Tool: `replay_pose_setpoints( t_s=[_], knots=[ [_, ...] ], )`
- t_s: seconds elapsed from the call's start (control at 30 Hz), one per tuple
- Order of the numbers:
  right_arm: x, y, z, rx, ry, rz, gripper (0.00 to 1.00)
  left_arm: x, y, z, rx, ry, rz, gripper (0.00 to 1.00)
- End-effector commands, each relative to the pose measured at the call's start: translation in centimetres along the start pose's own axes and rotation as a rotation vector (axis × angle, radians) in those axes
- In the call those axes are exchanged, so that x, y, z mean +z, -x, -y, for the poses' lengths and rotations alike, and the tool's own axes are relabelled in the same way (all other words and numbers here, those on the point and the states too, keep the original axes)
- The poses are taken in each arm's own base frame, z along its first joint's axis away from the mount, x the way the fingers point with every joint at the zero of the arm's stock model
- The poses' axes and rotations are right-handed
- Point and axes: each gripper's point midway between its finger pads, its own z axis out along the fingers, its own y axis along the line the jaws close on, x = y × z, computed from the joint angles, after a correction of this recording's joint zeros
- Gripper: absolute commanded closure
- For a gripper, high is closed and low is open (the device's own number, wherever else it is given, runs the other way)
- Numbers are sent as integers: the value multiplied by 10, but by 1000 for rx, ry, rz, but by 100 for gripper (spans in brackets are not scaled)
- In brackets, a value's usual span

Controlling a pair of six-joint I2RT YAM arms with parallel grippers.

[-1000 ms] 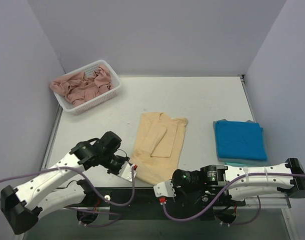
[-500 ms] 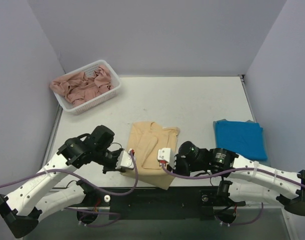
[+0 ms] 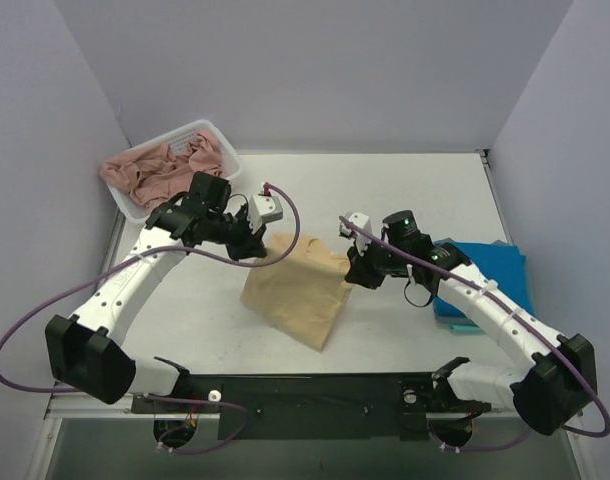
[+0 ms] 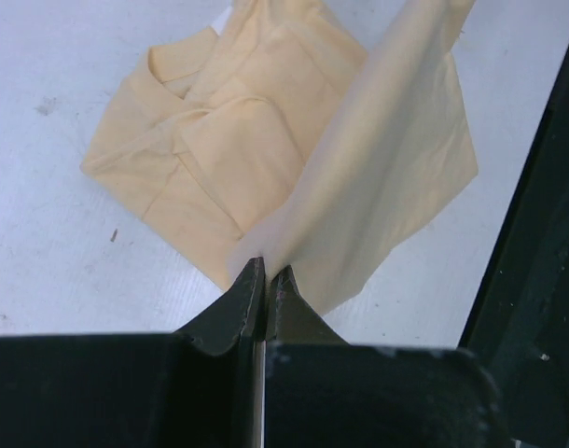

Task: Fold and stack the t-shirts
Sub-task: Fold the long partially folded tshirt into a neat square

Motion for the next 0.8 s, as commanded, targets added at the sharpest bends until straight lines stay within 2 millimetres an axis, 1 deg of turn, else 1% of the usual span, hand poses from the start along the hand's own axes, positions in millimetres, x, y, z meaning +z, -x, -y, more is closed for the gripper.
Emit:
replay_pose_setpoints(
  t_s=[0.0, 0.03, 0.07, 0.1, 0.13, 0.17, 0.2, 0.23, 0.27, 0.3, 0.33, 0.37, 0.43, 0.5, 0.53, 0.57, 0.6, 0.63, 0.67, 0.7, 0.73, 0.77],
  knots=[
    [2, 33, 29, 17, 0, 78, 100, -1, 40, -44, 15, 62, 113, 100],
    [5, 35, 37, 46, -9, 71, 100, 6, 36, -53, 11, 65, 100, 100],
    [4, 32, 47, 77, -27, 69, 100, 7, 42, -61, 30, 85, 119, 100],
    [5, 32, 52, 95, -30, 66, 100, 15, 40, -69, 27, 91, 107, 100],
    [3, 30, 61, 106, -49, 67, 100, 17, 46, -77, 45, 100, 122, 100],
    [2, 31, 69, 119, -66, 66, 100, 26, 45, -81, 39, 88, 116, 100],
    [0, 31, 74, 129, -75, 67, 100, 27, 53, -86, 56, 95, 137, 100],
    [-1, 33, 83, 146, -86, 73, 100, 34, 54, -92, 54, 90, 135, 100],
    [-1, 33, 86, 167, -83, 75, 100, 37, 57, -96, 62, 95, 144, 100],
    [0, 32, 94, 186, -89, 67, 100, 45, 57, -104, 64, 98, 141, 100],
    [4, 31, 99, 198, -84, 58, 100, 50, 57, -106, 68, 102, 135, 100],
    [6, 29, 103, 207, -83, 53, 100, 59, 56, -112, 68, 101, 125, 100],
    [14, 25, 110, 215, -70, 35, 100, 70, 51, -125, 58, 122, 98, 100],
    [22, 22, 121, 227, -79, 11, 100, 79, 44, -137, 41, 141, 64, 100],
    [25, 22, 131, 229, -93, 0, 100, 85, 38, -144, 30, 152, 42, 100],
    [28, 21, 136, 231, -99, -7, 100, 87, 37, -147, 24, 154, 31, 100],
    [34, 22, 144, 230, -100, -13, 100, 93, 29, -152, 7, 155, 9, 100],
    [37, 22, 147, 225, -98, -20, 100, 94, 30, -154, 4, 157, 4, 100],
    [42, 24, 155, 227, -104, -28, 100, 98, 27, -161, -2, 170, -11, 100],
    [43, 30, 161, 215, -110, -26, 100, 100, 25, -164, -8, 175, -19, 100],
    [51, 22, 165, 231, -104, -54, 100, 104, 21, -169, -18, 178, -32, 100],
    [51, 26, 170, 231, -117, -60, 100, 105, 19, -171, -23, 177, -38, 100]
  ],
)
